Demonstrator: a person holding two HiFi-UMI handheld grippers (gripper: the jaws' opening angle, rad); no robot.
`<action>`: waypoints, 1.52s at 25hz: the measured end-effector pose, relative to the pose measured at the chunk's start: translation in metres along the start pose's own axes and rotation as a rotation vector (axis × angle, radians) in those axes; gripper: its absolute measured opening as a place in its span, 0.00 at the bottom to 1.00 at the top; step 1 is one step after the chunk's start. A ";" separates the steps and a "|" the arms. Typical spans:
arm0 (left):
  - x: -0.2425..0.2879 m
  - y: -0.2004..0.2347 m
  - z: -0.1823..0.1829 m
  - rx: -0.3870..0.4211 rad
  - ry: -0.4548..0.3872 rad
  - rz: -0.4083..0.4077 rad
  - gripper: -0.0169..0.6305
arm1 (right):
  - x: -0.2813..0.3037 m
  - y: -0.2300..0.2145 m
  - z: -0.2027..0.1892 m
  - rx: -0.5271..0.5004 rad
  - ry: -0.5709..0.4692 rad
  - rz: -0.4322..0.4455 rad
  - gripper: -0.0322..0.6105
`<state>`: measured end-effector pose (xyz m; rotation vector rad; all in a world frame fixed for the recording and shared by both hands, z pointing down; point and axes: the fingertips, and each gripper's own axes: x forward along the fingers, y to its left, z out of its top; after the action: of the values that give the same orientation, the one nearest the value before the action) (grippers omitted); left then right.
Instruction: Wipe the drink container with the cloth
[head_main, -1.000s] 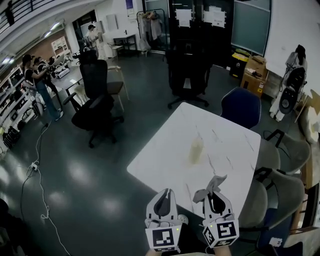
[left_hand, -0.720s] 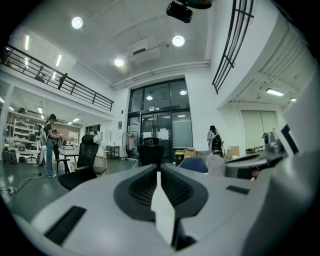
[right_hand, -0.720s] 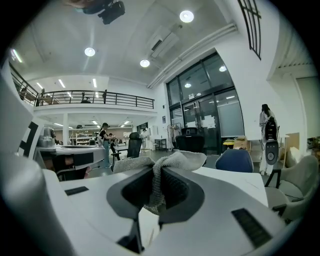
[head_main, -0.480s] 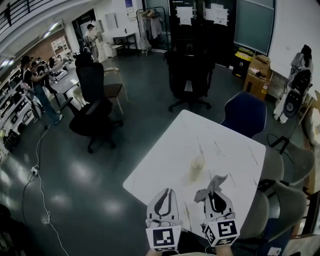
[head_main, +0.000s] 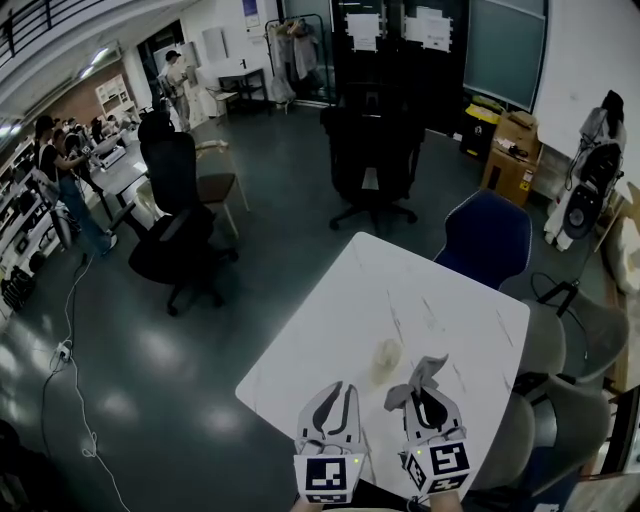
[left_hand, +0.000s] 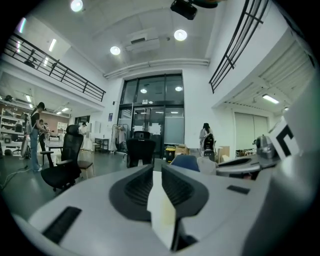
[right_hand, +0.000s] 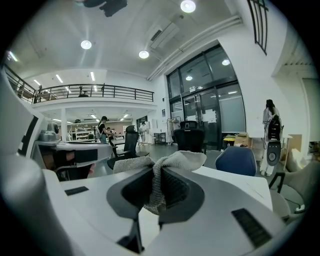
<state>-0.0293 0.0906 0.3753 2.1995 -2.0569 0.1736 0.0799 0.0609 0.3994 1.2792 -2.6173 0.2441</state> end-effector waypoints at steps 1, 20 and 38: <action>0.005 -0.001 -0.002 0.008 0.001 -0.015 0.07 | 0.002 -0.003 -0.002 -0.001 0.007 -0.002 0.12; 0.081 -0.012 -0.032 0.054 0.108 -0.373 0.19 | 0.053 -0.021 -0.035 -0.042 0.169 -0.090 0.12; 0.113 -0.043 -0.062 0.097 0.190 -0.687 0.40 | 0.075 -0.019 -0.057 -0.089 0.321 -0.031 0.12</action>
<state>0.0212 -0.0076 0.4546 2.6730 -1.1304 0.3906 0.0567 0.0062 0.4756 1.1443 -2.3098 0.2974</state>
